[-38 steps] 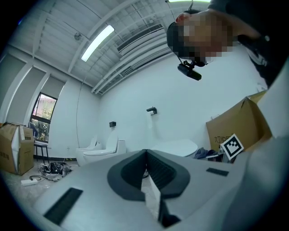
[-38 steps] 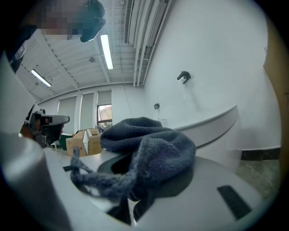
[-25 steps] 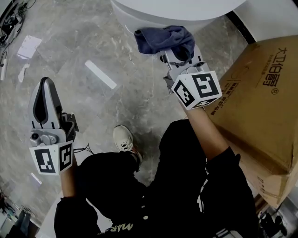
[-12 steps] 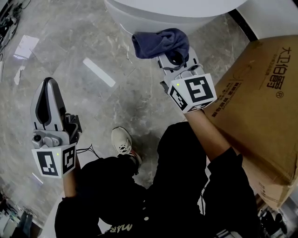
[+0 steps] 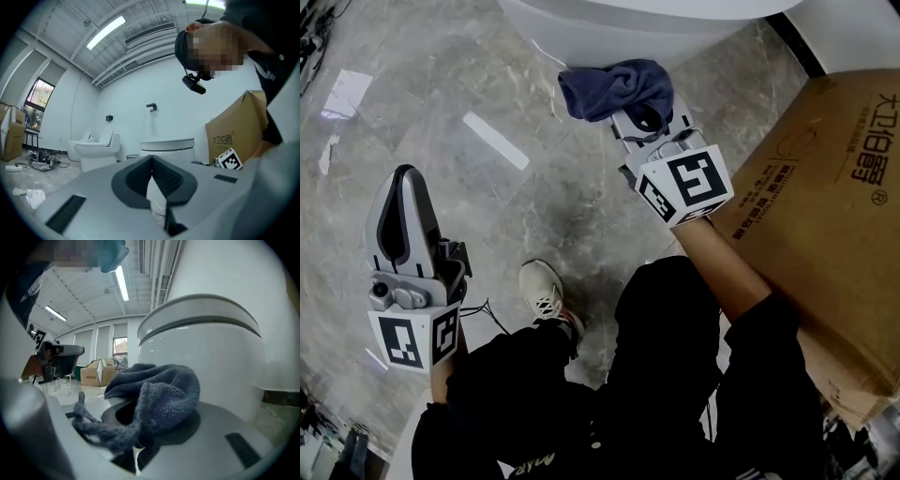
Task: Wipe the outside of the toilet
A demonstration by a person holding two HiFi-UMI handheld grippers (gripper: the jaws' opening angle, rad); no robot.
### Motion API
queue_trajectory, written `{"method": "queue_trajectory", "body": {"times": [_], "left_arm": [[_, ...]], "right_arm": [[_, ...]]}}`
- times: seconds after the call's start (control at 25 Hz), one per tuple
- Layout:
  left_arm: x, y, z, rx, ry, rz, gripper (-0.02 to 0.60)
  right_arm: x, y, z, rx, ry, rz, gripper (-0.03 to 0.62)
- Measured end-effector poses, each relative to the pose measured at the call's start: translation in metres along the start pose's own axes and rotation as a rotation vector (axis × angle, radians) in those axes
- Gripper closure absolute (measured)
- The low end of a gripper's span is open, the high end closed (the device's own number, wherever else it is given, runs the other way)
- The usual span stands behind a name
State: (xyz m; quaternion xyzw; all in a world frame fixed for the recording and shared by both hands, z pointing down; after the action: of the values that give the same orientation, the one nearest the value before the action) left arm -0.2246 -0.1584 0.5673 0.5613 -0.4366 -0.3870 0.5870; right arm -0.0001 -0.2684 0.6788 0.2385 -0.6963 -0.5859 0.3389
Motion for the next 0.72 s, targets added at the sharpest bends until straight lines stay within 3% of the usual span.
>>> {"method": "queue_trajectory", "body": {"times": [0.72], "left_arm": [[0.002,0.038,-0.021,-0.049,0.074,0.044,0.571]], "right_arm": [[0.026,0.101,-0.021,0.213,0.002,0.151,0.496]]}}
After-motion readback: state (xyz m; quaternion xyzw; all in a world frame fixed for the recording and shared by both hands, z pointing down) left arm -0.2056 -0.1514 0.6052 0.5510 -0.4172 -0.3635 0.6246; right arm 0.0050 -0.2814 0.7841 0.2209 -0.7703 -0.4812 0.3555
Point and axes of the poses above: the fingertips, and each gripper's own axes: x forward along the fingers, z to its left, y out of its underside, the point moved 2 cm from there along -x, backward along the fingers, and after that the axes turned 6 degrees about z, right-handed, at the moved point
